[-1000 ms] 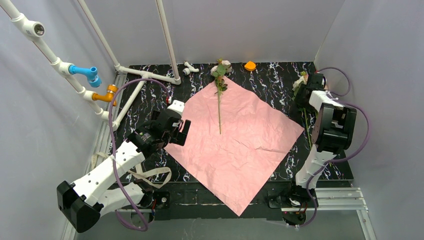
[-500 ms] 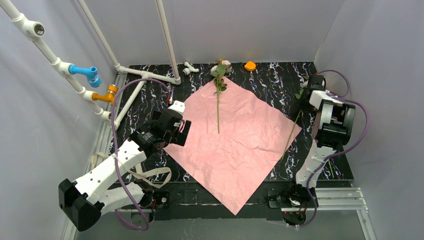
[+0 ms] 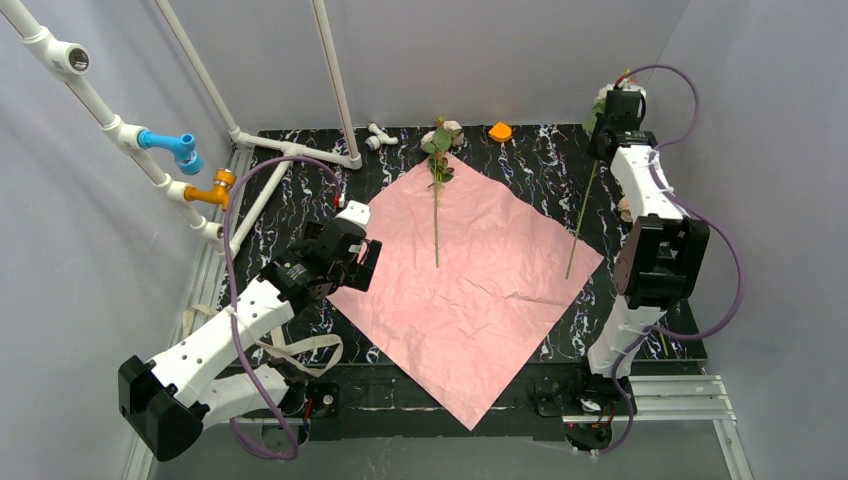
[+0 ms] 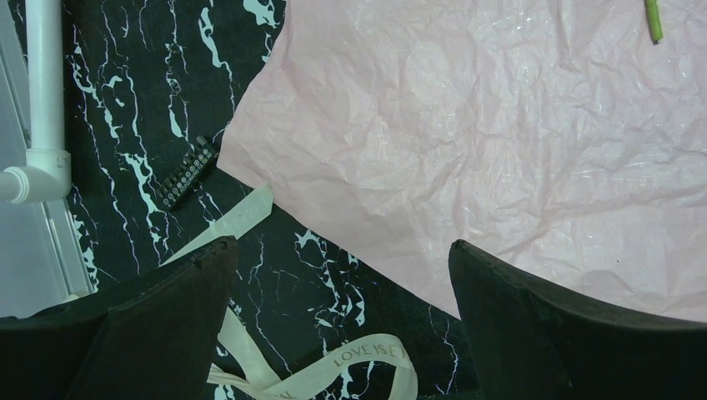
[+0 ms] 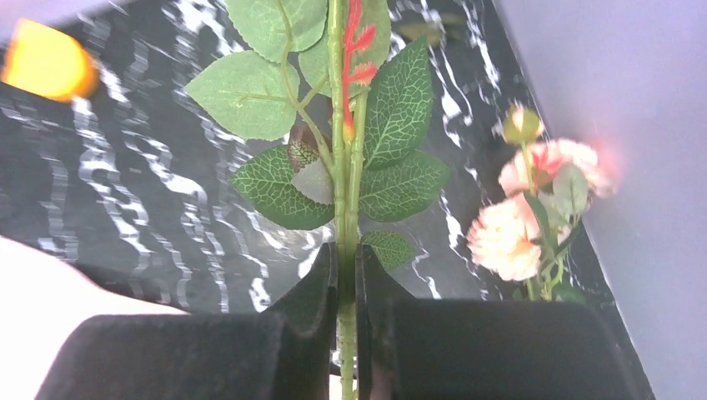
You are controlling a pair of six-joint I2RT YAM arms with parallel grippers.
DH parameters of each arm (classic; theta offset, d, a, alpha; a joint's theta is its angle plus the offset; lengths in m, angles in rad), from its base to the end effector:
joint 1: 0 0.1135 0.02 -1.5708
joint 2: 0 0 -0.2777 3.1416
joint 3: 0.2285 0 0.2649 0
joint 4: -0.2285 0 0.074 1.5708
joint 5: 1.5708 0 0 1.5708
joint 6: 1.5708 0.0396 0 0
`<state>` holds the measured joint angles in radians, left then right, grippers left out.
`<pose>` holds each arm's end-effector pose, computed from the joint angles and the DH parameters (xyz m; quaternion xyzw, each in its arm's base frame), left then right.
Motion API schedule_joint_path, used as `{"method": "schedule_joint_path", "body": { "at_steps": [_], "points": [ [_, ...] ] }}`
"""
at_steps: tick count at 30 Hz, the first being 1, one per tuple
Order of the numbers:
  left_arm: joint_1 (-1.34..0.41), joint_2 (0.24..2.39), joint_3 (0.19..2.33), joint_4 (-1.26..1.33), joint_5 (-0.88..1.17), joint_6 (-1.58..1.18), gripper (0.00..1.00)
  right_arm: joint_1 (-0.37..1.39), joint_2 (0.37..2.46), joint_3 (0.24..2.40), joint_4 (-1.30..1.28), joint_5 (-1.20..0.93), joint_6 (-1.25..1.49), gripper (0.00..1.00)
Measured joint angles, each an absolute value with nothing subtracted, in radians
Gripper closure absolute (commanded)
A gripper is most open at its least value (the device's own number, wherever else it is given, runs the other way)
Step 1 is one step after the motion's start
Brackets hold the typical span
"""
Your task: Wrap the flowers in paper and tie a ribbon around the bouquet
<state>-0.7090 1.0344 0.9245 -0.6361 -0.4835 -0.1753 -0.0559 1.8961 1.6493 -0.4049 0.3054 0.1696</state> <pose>0.1799 -0.1301 0.3095 0.1420 0.8833 0.0317 0.4456 0.4611 -0.0377 0.3040 0.1667 0.8726 -0.1112 0.4454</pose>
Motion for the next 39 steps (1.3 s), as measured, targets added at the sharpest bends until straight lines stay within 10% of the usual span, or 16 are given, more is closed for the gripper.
{"method": "schedule_joint_path", "body": {
  "at_steps": [17,39],
  "points": [
    [-0.709,1.008,0.925,-0.632,-0.492,-0.166,0.02,0.279,2.013,1.772,-0.303,-0.047,0.480,0.99],
    [-0.709,0.991,0.925,-0.628,-0.503,-0.157,0.02,0.419,2.260,1.837,-0.204,0.035,0.788,0.99]
  ]
}}
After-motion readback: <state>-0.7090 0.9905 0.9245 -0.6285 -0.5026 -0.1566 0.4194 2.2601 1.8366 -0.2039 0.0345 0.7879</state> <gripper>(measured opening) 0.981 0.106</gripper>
